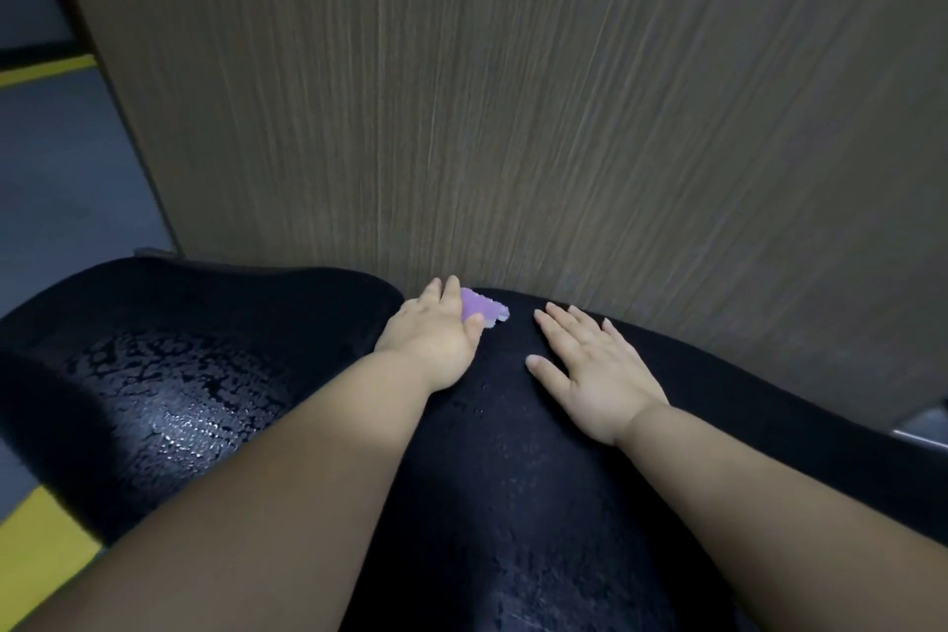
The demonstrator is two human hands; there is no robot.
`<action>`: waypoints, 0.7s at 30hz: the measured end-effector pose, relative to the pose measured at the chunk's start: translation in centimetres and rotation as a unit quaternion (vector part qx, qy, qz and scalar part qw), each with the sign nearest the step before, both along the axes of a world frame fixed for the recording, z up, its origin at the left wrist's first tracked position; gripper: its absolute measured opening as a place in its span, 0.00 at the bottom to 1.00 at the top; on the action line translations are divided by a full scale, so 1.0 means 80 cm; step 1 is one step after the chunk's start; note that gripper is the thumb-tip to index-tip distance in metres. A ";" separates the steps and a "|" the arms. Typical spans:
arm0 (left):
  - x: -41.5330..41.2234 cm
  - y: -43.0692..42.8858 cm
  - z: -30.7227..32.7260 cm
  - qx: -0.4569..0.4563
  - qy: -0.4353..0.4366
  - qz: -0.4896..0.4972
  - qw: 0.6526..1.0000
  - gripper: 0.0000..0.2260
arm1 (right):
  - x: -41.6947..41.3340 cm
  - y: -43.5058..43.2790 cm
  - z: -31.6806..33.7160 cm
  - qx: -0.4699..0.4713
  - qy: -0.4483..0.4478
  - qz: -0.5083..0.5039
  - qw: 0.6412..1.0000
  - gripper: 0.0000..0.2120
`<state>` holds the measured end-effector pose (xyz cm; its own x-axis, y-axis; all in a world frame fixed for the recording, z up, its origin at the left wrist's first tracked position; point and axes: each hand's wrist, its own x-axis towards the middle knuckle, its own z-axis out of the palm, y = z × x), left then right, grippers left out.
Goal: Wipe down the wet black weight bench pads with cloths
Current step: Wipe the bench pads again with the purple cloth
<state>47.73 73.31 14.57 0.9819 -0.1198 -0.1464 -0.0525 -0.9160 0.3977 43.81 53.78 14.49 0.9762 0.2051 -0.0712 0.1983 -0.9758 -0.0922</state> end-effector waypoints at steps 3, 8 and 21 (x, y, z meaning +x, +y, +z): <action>-0.017 0.008 0.001 0.004 0.000 -0.011 1.000 0.27 | 0.000 0.000 0.000 0.002 -0.001 -0.003 1.000 0.30; -0.047 0.017 0.005 0.014 -0.003 -0.012 1.000 0.27 | 0.001 0.002 -0.001 0.005 -0.008 -0.007 1.000 0.29; -0.125 0.036 0.002 0.025 -0.004 -0.037 0.999 0.27 | -0.010 0.011 0.006 -0.029 0.019 -0.049 0.998 0.29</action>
